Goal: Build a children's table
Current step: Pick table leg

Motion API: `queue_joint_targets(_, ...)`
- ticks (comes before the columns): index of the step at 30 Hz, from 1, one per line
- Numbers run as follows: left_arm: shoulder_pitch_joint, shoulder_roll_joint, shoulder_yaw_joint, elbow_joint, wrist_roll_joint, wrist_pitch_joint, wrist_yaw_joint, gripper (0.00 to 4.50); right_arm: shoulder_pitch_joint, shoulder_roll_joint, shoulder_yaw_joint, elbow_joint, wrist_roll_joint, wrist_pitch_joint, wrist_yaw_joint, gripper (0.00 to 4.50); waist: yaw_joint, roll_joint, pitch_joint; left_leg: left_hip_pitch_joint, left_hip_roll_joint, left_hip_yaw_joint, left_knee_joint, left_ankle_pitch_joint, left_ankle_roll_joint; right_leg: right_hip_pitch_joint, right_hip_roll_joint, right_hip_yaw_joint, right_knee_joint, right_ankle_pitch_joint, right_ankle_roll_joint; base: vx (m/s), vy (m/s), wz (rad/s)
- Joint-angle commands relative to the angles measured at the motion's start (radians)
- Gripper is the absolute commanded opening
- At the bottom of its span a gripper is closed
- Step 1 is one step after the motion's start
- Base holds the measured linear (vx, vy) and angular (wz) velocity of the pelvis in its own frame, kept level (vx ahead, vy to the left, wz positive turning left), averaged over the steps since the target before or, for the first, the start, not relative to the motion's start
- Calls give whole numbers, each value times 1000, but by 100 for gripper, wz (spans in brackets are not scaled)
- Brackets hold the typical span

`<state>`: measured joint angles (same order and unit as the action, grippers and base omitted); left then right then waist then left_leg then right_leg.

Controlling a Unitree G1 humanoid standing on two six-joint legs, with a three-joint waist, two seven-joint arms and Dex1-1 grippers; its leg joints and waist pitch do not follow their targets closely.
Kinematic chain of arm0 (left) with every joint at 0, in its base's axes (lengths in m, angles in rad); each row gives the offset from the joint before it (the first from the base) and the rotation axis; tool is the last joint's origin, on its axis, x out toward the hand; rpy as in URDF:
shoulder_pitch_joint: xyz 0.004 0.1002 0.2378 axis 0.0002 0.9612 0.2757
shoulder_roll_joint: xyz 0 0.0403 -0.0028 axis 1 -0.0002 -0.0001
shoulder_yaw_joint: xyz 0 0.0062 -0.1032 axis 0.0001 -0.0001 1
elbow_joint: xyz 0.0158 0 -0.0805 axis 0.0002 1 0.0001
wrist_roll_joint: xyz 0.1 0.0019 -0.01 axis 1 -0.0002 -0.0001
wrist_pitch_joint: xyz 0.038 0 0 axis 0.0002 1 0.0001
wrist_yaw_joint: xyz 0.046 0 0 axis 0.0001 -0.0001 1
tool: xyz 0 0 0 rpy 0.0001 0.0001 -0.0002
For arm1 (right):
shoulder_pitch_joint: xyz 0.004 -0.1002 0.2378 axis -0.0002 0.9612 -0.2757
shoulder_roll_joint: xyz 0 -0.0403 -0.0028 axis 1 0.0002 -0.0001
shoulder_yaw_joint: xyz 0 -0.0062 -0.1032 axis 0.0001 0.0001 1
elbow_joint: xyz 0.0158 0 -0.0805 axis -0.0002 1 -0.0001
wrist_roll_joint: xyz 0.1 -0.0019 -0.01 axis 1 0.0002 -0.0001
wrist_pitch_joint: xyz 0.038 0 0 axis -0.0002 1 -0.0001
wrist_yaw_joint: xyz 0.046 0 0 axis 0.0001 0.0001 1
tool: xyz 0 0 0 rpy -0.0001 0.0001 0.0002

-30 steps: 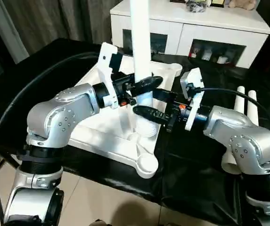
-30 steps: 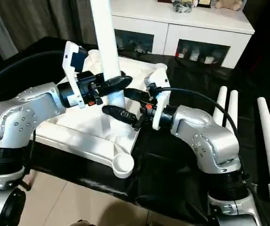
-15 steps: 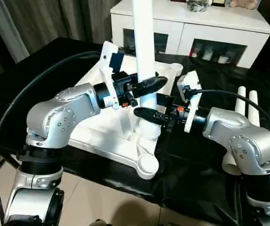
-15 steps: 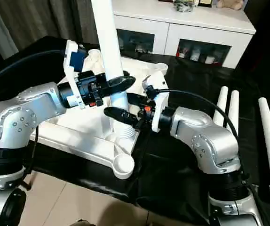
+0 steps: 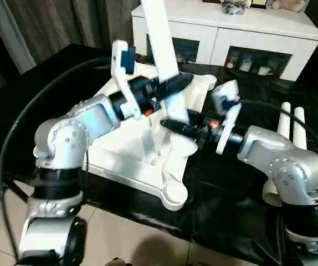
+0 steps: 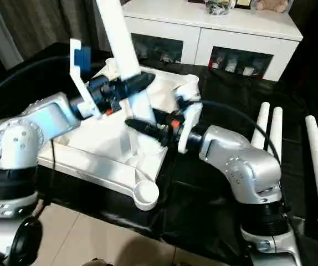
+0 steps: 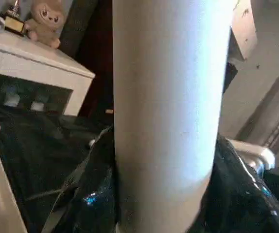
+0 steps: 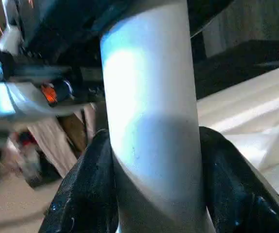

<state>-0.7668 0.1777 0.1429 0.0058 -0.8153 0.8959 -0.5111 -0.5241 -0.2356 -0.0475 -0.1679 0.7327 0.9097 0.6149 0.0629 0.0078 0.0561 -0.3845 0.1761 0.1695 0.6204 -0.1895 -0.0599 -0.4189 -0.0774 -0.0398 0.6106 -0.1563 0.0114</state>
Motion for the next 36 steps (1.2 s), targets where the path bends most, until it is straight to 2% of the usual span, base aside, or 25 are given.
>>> queue_joint_targets(1, 16, 19, 27, 30, 39, 17, 47, 190, -42, 8, -87, -30, 97, 1, 1, 201, 6, -6, -73, 13, 31, -9, -79, -161, -14, 56, -47, 30, -64, -237, -196, 0, 0, 0)
queue_joint_targets(4, 16, 16, 27, 26, 28, 21, 56, 190, -43, 5, -90, -30, 92, 6, 2, 193, 5, -9, -72, 12, 30, -7, -79, -159, -19, 57, -46, 30, -65, -235, -190, 0, 0, 0)
queue_joint_targets(7, 16, 13, 25, 22, 20, 22, 64, 190, -39, 0, -83, -33, 77, 12, 3, 193, 7, -8, -71, 12, 30, -7, -81, -161, -24, 56, -47, 30, -67, -251, -182, 0, 0, 0)
queue_joint_targets(14, 17, 21, 12, 9, 19, 16, 60, 190, -29, -21, -39, -41, 45, 4, -12, 193, 9, -8, -70, 13, 30, -8, -81, -171, -31, 54, -47, 31, -70, -284, -161, 0, 0, 0)
queue_joint_targets(15, 25, 36, -13, -10, 31, 6, 35, 190, -21, -42, 4, -39, -14, -28, -5, 193, 10, -9, -70, 11, 30, -8, -82, -167, -32, 55, -47, 31, -70, -281, -160, 0, 0, 0)
queue_joint_targets(18, 35, 47, -40, -28, 56, -18, 17, 190, -10, -66, 56, -33, -82, -72, 5, 192, 11, -8, -70, 12, 32, -8, -82, -171, -39, 53, -48, 32, -71, -284, -150, 0, 0, 0)
queue_joint_targets(19, 41, 55, -57, -38, 76, -43, 3, 190, -3, -85, 94, -31, -134, -112, 13, 191, 11, -8, -70, 12, 33, -9, -84, -175, -39, 53, -48, 31, -71, -288, -148, 0, 0, 0)
queue_joint_targets(22, 43, 64, -82, -44, 134, -100, 14, 190, 3, -101, 142, -15, -207, -166, -1, 189, 10, -7, -69, 11, 34, -9, -84, -177, -42, 52, -48, 33, -70, -278, -142, 0, 0, 0)
queue_joint_targets(24, 45, 77, -110, -55, 178, -126, 27, 190, 5, -97, 175, 20, -287, -242, -40, 189, 10, -7, -70, 12, 34, -8, -83, -177, -41, 52, -49, 34, -69, -272, -146, 0, 0, 0)
queue_joint_targets(25, 46, 78, -113, -57, 181, -127, 29, 190, 5, -96, 178, 24, -294, -249, -46, 189, 9, -7, -69, 11, 33, -8, -83, -176, -41, 52, -48, 34, -68, -268, -149, 0, 0, 0)
queue_joint_targets(26, 49, 84, -133, -67, 200, -132, 41, 190, 2, -89, 191, 54, -336, -290, -78, 189, 9, -7, -69, 13, 34, -8, -83, -188, -41, 50, -49, 34, -68, -277, -152, 0, 0, 0)
queue_joint_targets(27, 55, 74, -142, -75, 209, -144, 59, 190, 1, -68, 183, 70, -339, -304, -100, 243, 7, -7, -68, 11, 34, -8, -84, -190, -43, 51, -49, 34, -69, -280, -152, 0, 0, 0)
queue_joint_targets(28, 57, 67, -144, -78, 213, -148, 70, 190, 1, -56, 177, 76, -341, -309, -115, 256, 6, -7, -69, 12, 34, -8, -84, -196, -41, 51, -49, 34, -68, -281, -155, 0, 0, 0)
queue_joint_targets(31, 61, 54, -166, -79, 266, -187, 113, 190, 1, -27, 180, 88, -359, -329, -151, 266, 4, -6, -69, 12, 34, -10, -85, -197, -44, 52, -47, 34, -68, -270, -157, 0, 0, 0)
queue_joint_targets(33, 62, 47, -181, -79, 291, -202, 129, 190, 2, -16, 189, 93, -380, -345, -173, 298, 3, -6, -71, 12, 34, -10, -84, -191, -45, 52, -46, 33, -66, -256, -155, 0, 0, 0)
queue_joint_targets(35, 62, -1, -188, -71, 324, -242, 169, 190, 7, 37, 194, 118, -422, -369, -254, 303, -1, -9, -69, 9, 33, -9, -84, -189, -44, 53, -47, 34, -68, -253, -155, 0, 0, 0)
queue_joint_targets(36, 61, -11, -189, -67, 331, -253, 176, 190, 7, 47, 198, 126, -434, -376, -269, 321, -1, -8, -70, 10, 33, -9, -84, -188, -44, 52, -48, 34, -68, -254, -155, 0, 0, 0)
